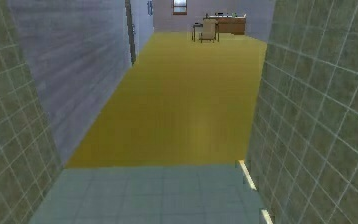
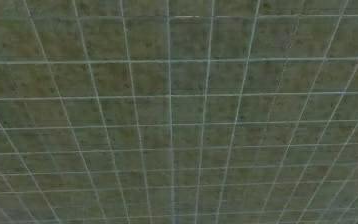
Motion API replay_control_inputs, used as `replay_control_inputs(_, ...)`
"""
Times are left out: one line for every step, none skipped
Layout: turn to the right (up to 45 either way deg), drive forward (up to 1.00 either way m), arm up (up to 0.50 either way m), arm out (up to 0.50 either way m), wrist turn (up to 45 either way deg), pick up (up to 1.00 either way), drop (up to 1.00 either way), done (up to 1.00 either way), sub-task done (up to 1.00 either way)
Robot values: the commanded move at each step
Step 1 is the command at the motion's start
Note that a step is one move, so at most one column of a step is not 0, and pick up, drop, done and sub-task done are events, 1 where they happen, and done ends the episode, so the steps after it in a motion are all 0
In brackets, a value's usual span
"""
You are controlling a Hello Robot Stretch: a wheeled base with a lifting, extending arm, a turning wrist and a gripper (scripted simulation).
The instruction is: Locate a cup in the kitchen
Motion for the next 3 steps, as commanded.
replay_control_inputs(0.0,1.0,0.0,0.0,0.0,0.0,0.0,0.0,0.0)
replay_control_inputs(0.0,1.0,0.0,0.0,0.0,0.0,0.0,0.0,0.0)
replay_control_inputs(0.0,1.0,0.0,0.0,0.0,0.0,0.0,0.0,0.0)
